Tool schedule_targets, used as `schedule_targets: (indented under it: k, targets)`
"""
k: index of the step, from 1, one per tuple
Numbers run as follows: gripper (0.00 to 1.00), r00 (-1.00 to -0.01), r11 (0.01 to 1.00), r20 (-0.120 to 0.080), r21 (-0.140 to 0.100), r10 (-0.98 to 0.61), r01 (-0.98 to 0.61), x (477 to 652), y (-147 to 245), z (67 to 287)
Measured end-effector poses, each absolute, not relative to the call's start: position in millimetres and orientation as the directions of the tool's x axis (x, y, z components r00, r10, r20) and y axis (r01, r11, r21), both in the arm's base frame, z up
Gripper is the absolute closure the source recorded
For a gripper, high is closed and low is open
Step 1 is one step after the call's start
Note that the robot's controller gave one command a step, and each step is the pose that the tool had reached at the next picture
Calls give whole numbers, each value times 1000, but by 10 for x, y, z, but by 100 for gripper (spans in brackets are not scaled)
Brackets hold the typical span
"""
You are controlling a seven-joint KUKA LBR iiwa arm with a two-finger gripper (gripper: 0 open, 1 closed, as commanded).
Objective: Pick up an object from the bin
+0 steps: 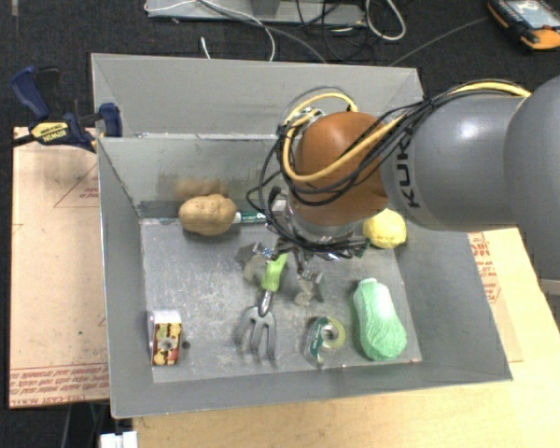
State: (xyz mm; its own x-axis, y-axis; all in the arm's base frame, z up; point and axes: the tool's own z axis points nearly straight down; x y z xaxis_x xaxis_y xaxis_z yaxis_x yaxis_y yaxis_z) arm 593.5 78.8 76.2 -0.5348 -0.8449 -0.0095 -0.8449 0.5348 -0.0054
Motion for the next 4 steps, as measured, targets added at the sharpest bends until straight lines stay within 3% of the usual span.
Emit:
schedule_targets:
  k: [1,2,4]
  targets:
    - [100,-435,435,-14,-4,-900,-901,5885,948,717]
    - [100,-435,435,-14,-5,-900,-901,5884,949,721]
    - [100,-437,438,-13,0,-899,-899,5868,953,1129]
